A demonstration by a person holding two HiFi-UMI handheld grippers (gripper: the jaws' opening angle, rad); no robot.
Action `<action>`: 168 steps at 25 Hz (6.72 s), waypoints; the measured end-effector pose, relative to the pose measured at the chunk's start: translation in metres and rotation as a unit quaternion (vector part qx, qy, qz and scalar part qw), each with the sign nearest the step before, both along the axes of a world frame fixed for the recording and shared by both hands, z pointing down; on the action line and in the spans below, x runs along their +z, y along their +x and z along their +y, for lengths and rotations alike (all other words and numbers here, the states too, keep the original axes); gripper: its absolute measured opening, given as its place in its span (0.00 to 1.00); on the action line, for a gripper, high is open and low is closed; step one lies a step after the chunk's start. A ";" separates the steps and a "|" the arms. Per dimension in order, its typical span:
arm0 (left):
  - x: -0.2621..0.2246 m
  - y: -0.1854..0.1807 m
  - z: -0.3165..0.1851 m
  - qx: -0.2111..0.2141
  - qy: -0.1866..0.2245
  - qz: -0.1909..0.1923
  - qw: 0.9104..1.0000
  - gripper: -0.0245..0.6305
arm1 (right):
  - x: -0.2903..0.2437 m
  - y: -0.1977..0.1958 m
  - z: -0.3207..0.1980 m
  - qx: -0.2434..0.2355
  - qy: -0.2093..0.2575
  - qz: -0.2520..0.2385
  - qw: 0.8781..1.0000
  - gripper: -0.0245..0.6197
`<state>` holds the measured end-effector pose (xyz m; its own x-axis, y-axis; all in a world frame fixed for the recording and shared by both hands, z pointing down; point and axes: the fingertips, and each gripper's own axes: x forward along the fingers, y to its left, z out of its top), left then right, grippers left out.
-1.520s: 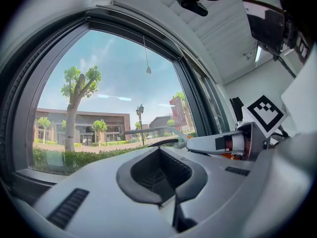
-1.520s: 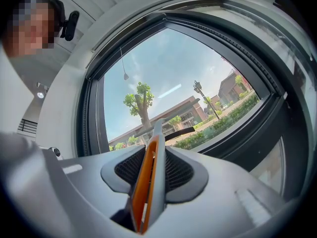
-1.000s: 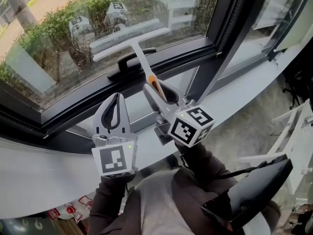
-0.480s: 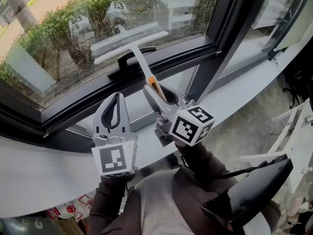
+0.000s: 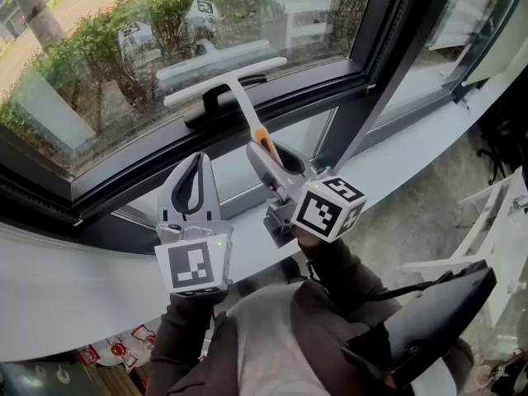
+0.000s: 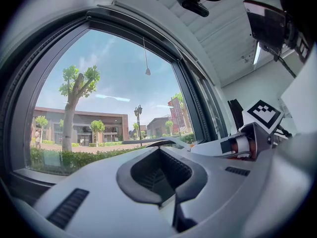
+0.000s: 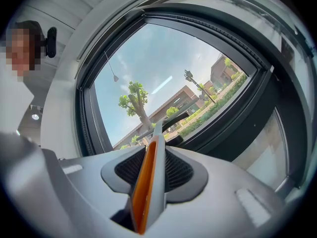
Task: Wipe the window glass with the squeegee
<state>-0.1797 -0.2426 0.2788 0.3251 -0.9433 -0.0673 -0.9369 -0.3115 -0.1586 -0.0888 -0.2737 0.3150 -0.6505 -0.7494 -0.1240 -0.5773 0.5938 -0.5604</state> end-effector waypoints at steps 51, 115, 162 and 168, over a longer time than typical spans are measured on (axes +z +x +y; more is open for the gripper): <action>-0.002 -0.152 0.017 -0.068 -0.044 -0.035 0.996 0.04 | -0.227 -0.179 0.028 -0.017 0.301 -0.072 0.951 0.21; 0.061 -0.180 0.005 -0.105 -0.153 -0.016 0.982 0.04 | -0.166 -0.199 0.020 -0.046 0.238 -0.073 0.967 0.20; 0.078 -0.179 0.039 -0.106 -0.168 -0.028 0.980 0.04 | -0.079 -0.193 0.034 -0.057 0.146 -0.066 0.985 0.19; 0.078 -0.179 0.041 -0.108 -0.169 -0.030 0.979 0.04 | -0.068 -0.191 0.037 -0.061 0.135 -0.060 0.987 0.19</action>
<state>-0.3590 -0.2020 0.3567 0.1096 -0.9557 0.2731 -0.9788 -0.1517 -0.1377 -0.2801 -0.2369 0.2470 -0.7022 -0.5956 -0.3900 -0.4309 0.7916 -0.4333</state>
